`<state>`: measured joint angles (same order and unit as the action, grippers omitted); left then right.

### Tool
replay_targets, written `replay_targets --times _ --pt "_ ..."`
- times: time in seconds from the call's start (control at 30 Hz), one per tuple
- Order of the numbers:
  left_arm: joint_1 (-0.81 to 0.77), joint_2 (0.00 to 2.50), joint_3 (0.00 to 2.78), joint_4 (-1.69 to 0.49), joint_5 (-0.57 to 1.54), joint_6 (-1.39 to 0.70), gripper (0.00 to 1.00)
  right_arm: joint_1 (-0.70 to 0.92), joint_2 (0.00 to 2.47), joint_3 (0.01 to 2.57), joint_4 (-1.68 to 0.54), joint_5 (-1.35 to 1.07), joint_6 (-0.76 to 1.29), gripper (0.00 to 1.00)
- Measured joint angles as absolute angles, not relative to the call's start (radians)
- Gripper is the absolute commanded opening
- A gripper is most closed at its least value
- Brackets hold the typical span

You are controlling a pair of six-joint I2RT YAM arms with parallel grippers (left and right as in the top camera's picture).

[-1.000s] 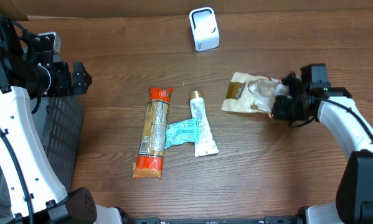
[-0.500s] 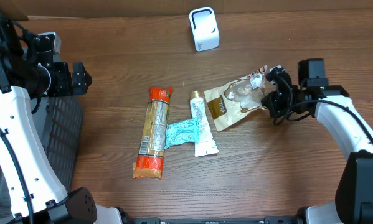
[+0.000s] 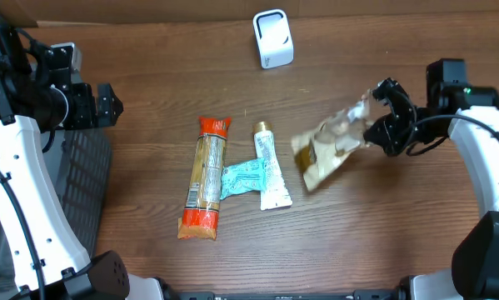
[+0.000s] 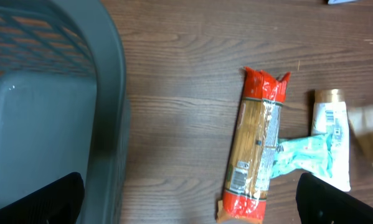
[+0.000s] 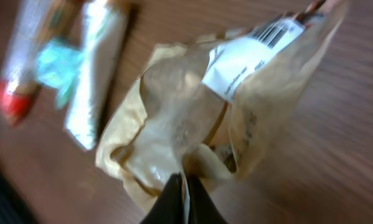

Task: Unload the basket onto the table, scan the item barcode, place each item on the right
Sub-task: 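Lower the pouch beside the tube and open the right gripper, then withdraw the right gripper to the right of the pouch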

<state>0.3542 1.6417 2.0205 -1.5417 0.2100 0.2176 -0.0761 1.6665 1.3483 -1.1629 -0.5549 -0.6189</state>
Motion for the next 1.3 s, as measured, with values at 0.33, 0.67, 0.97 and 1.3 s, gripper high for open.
replay_targets --times 0.33,0.67,0.97,1.3 --pt "0.354 1.642 2.020 -1.541 0.210 0.218 1.00 -0.076 1.681 1.402 -1.328 -0.680 -0.929 0.04" --pt "0.354 1.642 2.020 -1.541 0.210 0.218 1.00 -0.076 1.902 1.402 -1.158 -0.660 -0.999 0.25" --pt "0.354 1.642 2.020 -1.541 0.210 0.218 0.99 -0.076 1.975 1.402 -0.900 -0.586 -0.649 0.81" --pt "0.354 1.642 2.020 -1.542 0.210 0.218 1.00 -0.154 1.978 1.450 -1.252 -0.760 -0.258 0.71"
